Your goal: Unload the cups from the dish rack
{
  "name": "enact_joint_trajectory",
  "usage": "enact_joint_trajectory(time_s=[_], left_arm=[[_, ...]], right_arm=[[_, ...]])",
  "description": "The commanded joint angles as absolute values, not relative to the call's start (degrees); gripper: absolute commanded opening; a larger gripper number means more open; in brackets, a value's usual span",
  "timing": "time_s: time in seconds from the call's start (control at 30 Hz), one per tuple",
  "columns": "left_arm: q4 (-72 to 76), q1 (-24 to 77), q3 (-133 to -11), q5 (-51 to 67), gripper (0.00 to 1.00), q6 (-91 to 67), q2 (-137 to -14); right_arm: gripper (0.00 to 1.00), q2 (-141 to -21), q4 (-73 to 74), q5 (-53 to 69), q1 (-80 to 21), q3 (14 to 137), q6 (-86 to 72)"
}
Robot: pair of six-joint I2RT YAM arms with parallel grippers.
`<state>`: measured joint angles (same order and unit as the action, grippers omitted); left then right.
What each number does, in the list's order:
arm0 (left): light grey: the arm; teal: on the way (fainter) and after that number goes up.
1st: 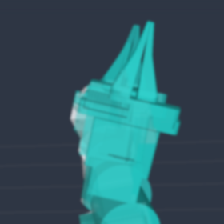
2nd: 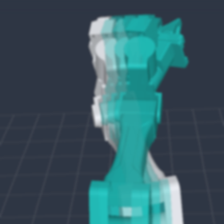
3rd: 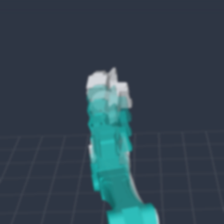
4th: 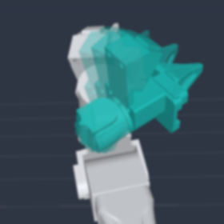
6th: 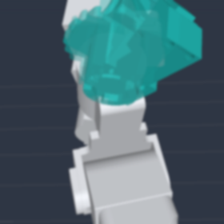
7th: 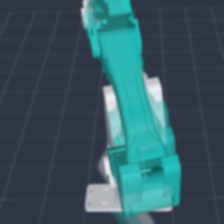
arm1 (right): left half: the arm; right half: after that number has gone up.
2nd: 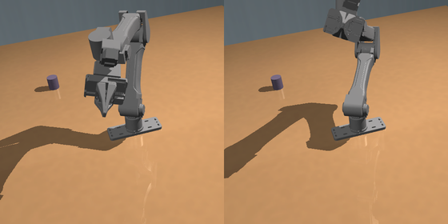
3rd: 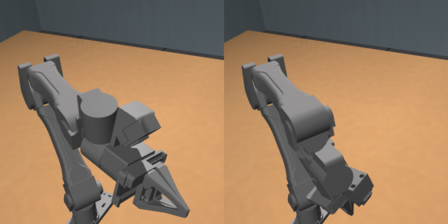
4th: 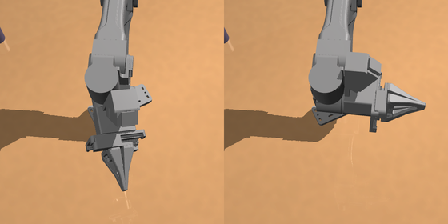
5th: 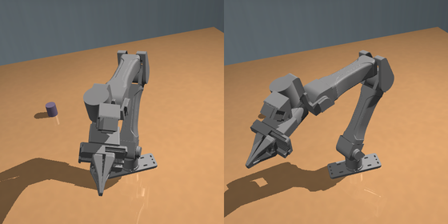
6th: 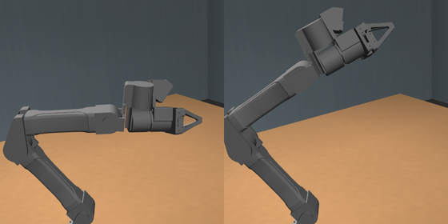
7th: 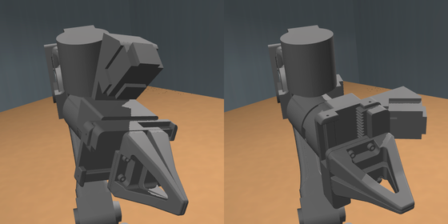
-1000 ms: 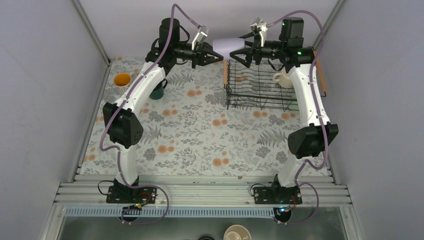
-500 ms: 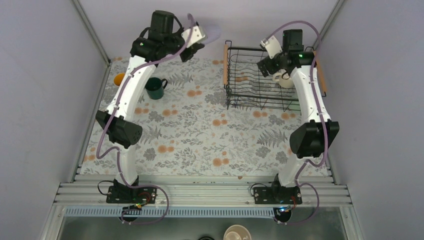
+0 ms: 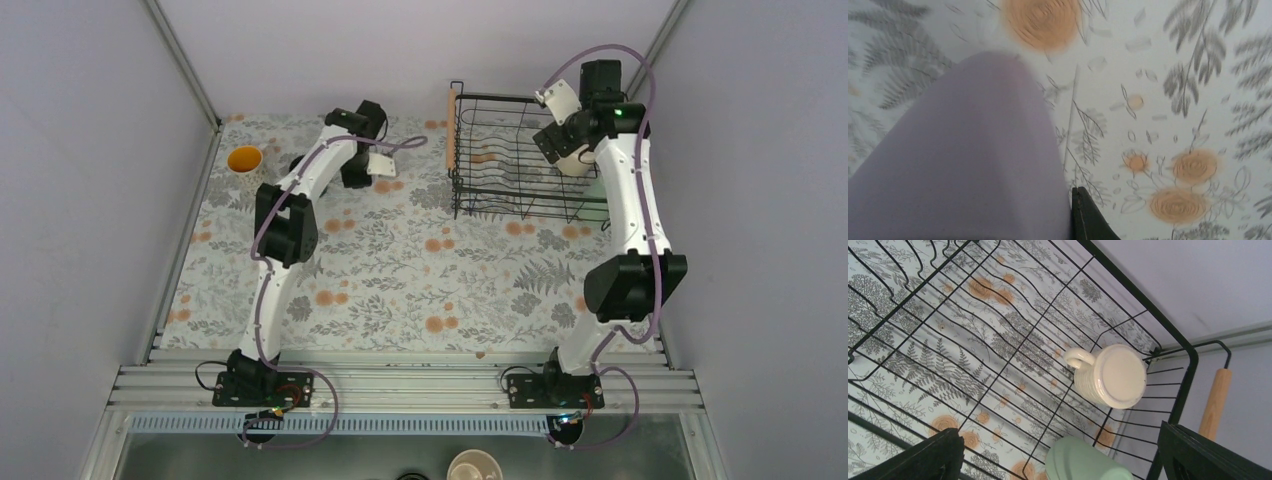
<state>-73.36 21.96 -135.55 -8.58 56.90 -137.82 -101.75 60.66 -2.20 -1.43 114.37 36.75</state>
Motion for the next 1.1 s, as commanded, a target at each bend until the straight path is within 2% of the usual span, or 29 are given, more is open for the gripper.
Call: enact_joint_trajectory(time_s=[0.0, 0.47, 0.5, 0.57, 0.67, 0.73, 0.93, 1.07], left_arm=[[-77.7, 22.2, -132.1, -18.6, 0.02, 61.9, -136.8], [-77.7, 24.7, -132.5, -16.5, 0.03, 64.1, -135.2], [-77.7, 24.9, -133.3, -16.2, 0.05, 64.2, -135.2], [-77.7, 25.4, -135.5, -15.8, 0.19, 63.9, -135.6], [-77.7, 25.8, -139.9, -16.0, 0.57, 62.7, -136.8], [-77.7, 25.9, -141.2, -16.3, 0.71, 62.7, -137.1], [-77.7, 26.0, -142.5, -18.0, 0.76, 62.0, -135.2], [-76.6, 26.8, -147.8, -15.3, 0.78, 58.7, -132.2]], right_arm=[[1.00, -97.3, 60.9, -4.5, -1.5, 111.9, 38.8], [1.00, -92.8, 57.2, -4.5, -1.5, 103.4, 40.3], [1.00, -92.8, 57.0, -4.4, -1.5, 103.1, 40.3], [1.00, -92.6, 56.9, -4.4, -1.5, 102.6, 40.2], [1.00, -92.6, 56.4, -5.2, -1.5, 102.1, 40.0], [1.00, -92.6, 56.3, -5.9, -1.4, 101.9, 40.0], [1.00, -92.0, 55.3, -10.6, -0.1, 100.7, 40.7], [1.00, -93.9, 57.2, -11.8, 3.2, 102.4, 40.7]])
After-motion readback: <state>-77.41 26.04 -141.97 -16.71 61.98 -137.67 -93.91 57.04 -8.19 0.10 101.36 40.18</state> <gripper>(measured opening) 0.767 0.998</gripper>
